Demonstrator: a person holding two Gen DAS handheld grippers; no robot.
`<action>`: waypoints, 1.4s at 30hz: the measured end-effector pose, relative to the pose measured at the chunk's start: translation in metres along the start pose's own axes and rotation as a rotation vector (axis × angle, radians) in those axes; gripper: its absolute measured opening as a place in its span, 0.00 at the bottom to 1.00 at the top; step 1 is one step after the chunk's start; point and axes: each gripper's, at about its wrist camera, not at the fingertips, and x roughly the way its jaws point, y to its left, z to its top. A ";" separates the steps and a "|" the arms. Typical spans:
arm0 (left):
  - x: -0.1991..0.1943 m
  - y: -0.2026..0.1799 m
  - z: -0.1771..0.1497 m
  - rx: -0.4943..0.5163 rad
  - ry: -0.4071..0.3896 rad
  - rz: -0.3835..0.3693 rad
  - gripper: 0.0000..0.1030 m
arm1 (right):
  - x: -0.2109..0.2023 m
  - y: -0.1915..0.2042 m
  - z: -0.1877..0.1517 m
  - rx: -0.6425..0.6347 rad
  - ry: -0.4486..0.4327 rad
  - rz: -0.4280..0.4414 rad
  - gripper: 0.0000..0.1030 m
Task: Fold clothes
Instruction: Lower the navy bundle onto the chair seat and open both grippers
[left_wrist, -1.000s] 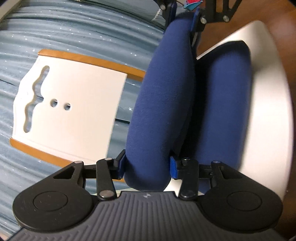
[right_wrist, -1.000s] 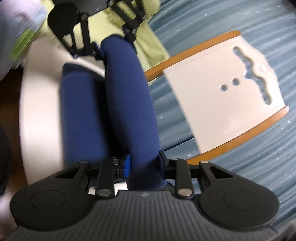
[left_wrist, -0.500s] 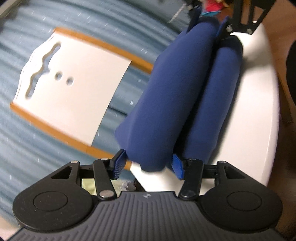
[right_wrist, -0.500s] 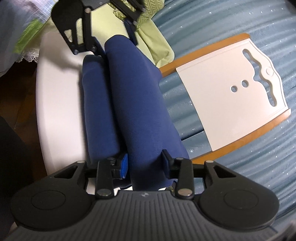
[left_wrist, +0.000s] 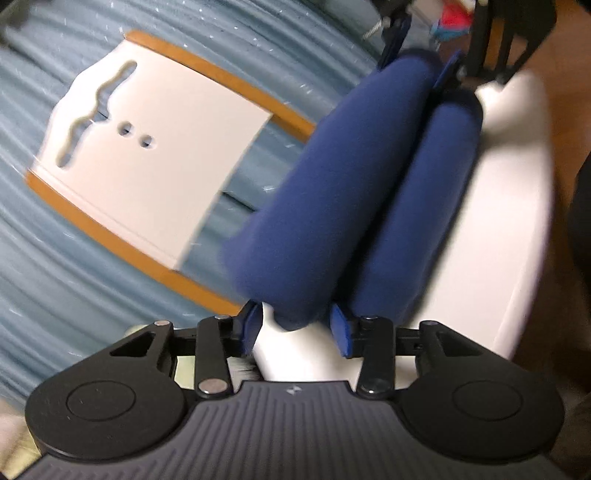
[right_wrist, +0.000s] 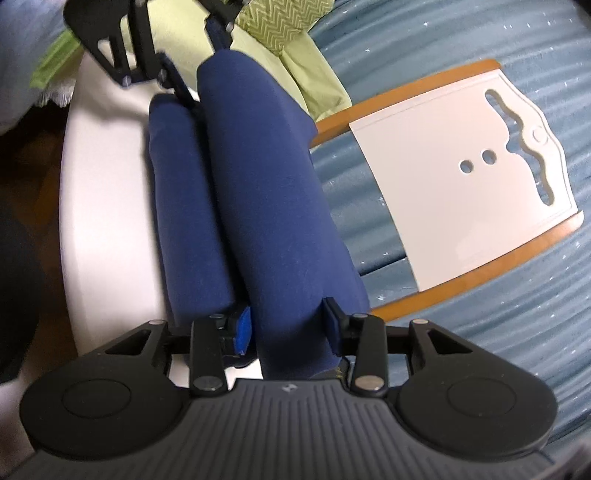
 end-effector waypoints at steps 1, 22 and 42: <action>-0.001 -0.004 0.002 0.087 -0.015 0.035 0.59 | -0.002 0.000 0.000 -0.007 -0.004 -0.004 0.37; -0.006 0.000 -0.036 0.081 0.007 -0.028 0.51 | 0.006 0.016 0.025 -0.047 0.017 -0.020 0.31; -0.032 0.033 -0.038 -0.416 0.116 -0.124 0.49 | -0.013 -0.016 0.002 0.190 0.010 0.019 0.56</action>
